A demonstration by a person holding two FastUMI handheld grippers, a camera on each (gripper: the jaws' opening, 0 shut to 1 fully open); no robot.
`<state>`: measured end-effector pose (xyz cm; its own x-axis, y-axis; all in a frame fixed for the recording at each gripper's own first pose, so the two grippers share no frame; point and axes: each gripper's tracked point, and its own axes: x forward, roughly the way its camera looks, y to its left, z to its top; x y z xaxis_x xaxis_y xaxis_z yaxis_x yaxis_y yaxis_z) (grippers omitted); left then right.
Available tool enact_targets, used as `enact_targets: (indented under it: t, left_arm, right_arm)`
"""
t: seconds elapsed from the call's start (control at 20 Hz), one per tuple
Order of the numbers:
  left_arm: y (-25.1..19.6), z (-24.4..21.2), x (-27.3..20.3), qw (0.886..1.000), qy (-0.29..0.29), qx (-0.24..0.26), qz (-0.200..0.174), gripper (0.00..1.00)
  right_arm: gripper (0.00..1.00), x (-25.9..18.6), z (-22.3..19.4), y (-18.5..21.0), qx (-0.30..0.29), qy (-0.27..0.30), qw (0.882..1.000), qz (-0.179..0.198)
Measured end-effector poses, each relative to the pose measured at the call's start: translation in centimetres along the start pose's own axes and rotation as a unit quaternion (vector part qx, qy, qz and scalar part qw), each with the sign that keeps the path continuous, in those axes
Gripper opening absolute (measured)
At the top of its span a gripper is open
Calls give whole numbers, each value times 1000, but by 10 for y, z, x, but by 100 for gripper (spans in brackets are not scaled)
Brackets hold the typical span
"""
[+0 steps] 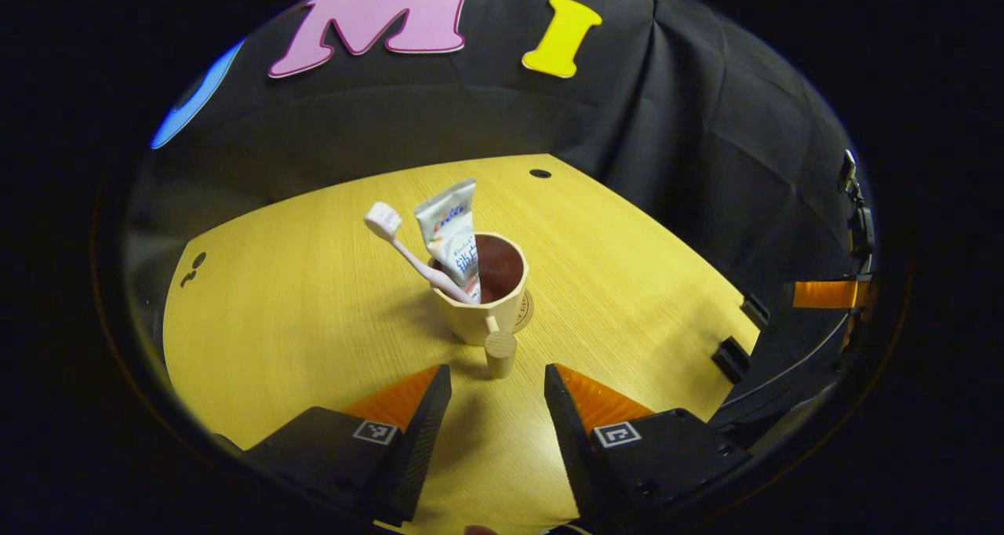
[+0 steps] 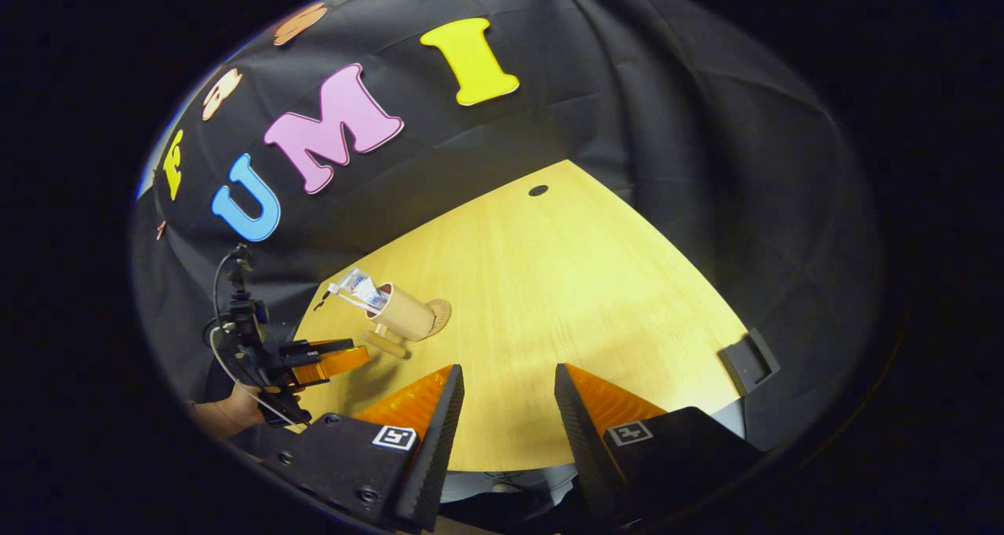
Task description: Put the toothbrush and toothpaste on the desktop into the cup, then pick up the cup and place it on the coaster on the desktop.
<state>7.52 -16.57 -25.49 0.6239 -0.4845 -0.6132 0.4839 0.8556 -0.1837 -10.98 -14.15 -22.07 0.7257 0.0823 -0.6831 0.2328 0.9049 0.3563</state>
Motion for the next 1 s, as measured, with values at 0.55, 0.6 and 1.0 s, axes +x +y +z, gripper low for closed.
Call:
enact_targets:
  t: [0.55, 0.6, 1.0]
  left_arm:
    - [50, 32, -94, 990, -99, -81, 55, 93]
    - [53, 34, -100, 989, -105, -88, 57, 94]
    - [61, 37, -131, 982, -136, -103, 84, 97]
  right_arm:
    - [73, 41, 12, 82, -58, 12, 996, 66]
    - [73, 44, 14, 88, -62, 14, 995, 71]
    - [79, 55, 28, 128, -85, 1, 992, 98]
